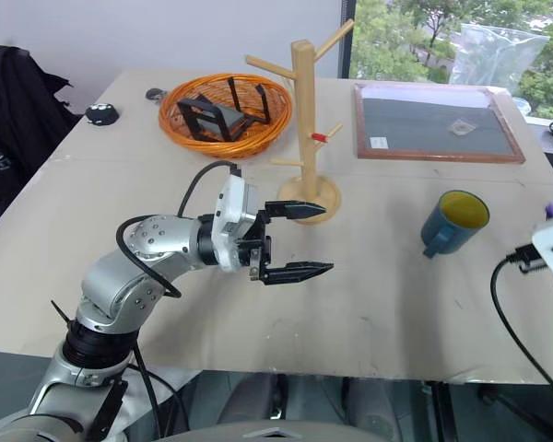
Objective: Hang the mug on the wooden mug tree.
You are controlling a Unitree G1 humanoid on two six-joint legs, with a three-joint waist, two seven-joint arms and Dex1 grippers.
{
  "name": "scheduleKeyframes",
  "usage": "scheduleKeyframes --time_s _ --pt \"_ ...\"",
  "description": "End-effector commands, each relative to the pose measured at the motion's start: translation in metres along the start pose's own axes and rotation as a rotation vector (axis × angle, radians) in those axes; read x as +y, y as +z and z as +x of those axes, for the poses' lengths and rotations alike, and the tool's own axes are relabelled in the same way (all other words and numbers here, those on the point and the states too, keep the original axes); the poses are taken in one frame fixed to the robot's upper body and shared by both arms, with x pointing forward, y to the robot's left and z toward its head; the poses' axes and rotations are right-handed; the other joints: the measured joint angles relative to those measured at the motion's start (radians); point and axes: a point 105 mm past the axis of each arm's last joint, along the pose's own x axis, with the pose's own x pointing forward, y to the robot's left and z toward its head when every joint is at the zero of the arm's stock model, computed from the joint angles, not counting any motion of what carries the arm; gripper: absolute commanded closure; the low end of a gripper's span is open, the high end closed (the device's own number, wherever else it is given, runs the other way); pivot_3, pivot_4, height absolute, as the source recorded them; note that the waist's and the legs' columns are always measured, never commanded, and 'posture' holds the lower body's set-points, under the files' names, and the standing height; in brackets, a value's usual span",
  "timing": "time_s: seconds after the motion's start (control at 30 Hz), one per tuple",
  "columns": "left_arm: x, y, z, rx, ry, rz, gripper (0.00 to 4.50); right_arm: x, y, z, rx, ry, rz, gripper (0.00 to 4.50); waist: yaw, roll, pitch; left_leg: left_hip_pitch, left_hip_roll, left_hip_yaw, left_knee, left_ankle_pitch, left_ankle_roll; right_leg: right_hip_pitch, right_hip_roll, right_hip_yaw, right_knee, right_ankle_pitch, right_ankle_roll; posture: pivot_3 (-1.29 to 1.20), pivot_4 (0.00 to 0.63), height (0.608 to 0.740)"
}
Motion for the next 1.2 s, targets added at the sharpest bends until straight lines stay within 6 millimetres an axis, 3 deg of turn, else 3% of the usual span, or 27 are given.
scheduleKeyframes --time_s 0.03,0.13,0.27,0.43,0.53,0.63,0.73,0.87,1.03,1.2 --pt "-0.011 -0.004 0.002 0.056 -0.116 0.045 0.0 0.014 -0.014 -0.007 0.037 0.016 0.033 4.47 -0.009 0.0 0.0 0.0 0.0 0.0 0.0 0.0 0.0 0.0 0.0 0.0 0.0 0.0 0.0 0.0 0.15 0.737" --pt "-0.012 -0.011 0.001 0.101 -0.15 0.065 0.0 0.027 -0.028 -0.013 0.086 0.027 0.06 4.47 -0.017 0.001 0.0 0.0 0.0 0.0 0.0 0.0 0.0 0.0 0.0 0.0 0.0 0.0 0.0 0.0 0.15 0.737" --pt "-0.007 -0.011 0.0 0.095 -0.137 0.073 0.0 0.025 -0.027 -0.017 0.075 -0.003 0.1 3.05 -0.016 0.001 0.0 0.0 0.0 -0.001 0.0 0.0 0.0 0.0 0.0 0.001 0.0 0.0 0.0 0.0 0.15 0.737" --pt "-0.007 -0.013 -0.005 0.094 -0.12 0.062 0.0 0.022 -0.009 -0.03 -0.014 -0.006 0.194 0.59 -0.013 0.002 0.0 0.0 0.0 -0.001 0.0 0.0 0.0 0.0 0.0 0.0 0.0 0.0 0.0 0.0 0.15 0.737" --pt "-0.009 -0.013 -0.009 0.097 -0.102 0.06 0.0 0.027 0.01 -0.041 -0.077 0.028 0.294 0.59 -0.014 0.002 0.0 0.0 0.001 -0.002 0.0 0.0 0.0 0.0 0.0 0.0 0.0 0.0 0.0 0.0 0.15 0.737" --pt "-0.009 -0.014 -0.015 0.107 -0.071 0.055 0.0 0.043 0.031 -0.055 -0.108 0.114 0.393 0.59 -0.014 0.002 0.0 0.0 0.001 -0.004 0.0 0.0 0.0 0.0 0.0 0.0 0.0 0.0 0.0 0.0 0.15 0.737" --pt "-0.006 -0.013 -0.017 0.096 -0.039 0.054 0.0 0.061 0.044 -0.056 -0.099 0.178 0.463 0.59 -0.014 0.001 0.0 0.0 0.002 -0.005 0.0 0.0 0.0 0.0 0.0 0.0 0.0 0.0 0.0 0.0 0.15 0.737" --pt "-0.005 -0.011 -0.023 0.088 -0.004 0.036 0.0 0.084 0.056 -0.029 -0.065 0.182 0.562 0.59 -0.019 0.0 -0.001 0.001 0.002 -0.005 0.001 0.0 0.0 0.0 0.0 0.0 0.001 0.0 0.0 0.0 0.15 0.737" --pt "0.0 -0.009 -0.037 0.109 0.062 0.044 0.0 0.102 0.053 0.012 0.047 0.126 0.696 0.59 -0.015 0.0 0.0 0.0 0.002 -0.005 0.0 0.0 0.0 -0.001 0.001 -0.001 0.001 0.0 0.0 0.0 0.15 0.737" --pt "-0.003 -0.005 -0.043 0.117 0.102 0.055 0.0 0.11 0.05 0.024 0.116 0.095 0.71 0.59 -0.008 0.001 0.0 -0.005 0.001 -0.005 -0.001 0.002 -0.004 -0.004 0.0 -0.002 0.0 0.0 0.0 0.0 0.15 0.737"
